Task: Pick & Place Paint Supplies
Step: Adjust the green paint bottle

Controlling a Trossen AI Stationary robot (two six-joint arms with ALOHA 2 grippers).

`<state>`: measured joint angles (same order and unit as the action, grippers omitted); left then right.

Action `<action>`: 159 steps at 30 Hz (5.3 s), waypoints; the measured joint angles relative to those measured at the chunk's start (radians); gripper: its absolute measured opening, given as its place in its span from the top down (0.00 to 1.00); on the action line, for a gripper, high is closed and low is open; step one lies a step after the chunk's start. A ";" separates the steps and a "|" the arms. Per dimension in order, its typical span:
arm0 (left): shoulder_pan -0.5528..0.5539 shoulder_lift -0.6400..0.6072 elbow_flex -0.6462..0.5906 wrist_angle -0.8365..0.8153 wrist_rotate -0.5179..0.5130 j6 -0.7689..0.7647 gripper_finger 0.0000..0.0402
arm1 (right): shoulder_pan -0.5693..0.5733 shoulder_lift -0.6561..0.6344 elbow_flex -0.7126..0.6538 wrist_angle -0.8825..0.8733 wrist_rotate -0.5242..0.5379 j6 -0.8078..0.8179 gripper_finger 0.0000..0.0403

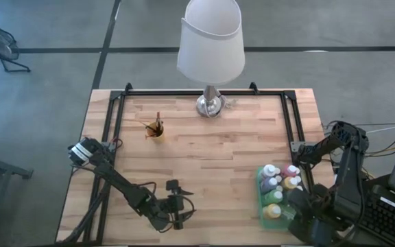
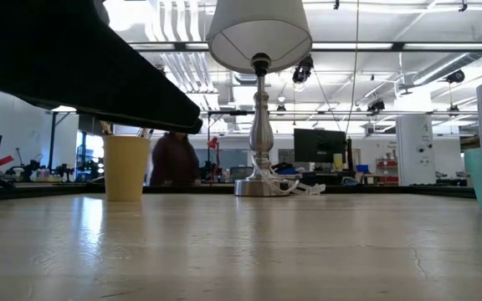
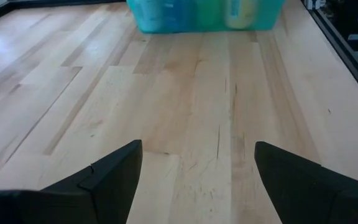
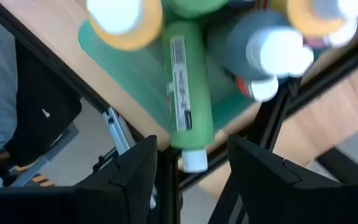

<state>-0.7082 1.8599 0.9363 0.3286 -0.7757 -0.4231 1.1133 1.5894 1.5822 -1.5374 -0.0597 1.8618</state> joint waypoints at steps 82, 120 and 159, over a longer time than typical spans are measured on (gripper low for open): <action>0.018 0.000 -0.002 -0.034 0.000 0.210 0.22 | -0.061 0.485 0.447 0.024 -0.090 -0.133 0.59; 0.024 0.000 -0.001 -0.041 0.017 0.202 0.22 | 0.035 0.472 0.085 -0.034 -0.386 -0.170 0.57; 0.025 0.000 -0.001 -0.042 0.035 0.195 0.22 | 0.050 0.424 0.043 0.005 -0.414 -0.171 0.96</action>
<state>-0.6833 1.8599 0.9357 0.2866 -0.7404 -0.2279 1.1633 2.0132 1.6253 -1.5321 -0.4736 1.6912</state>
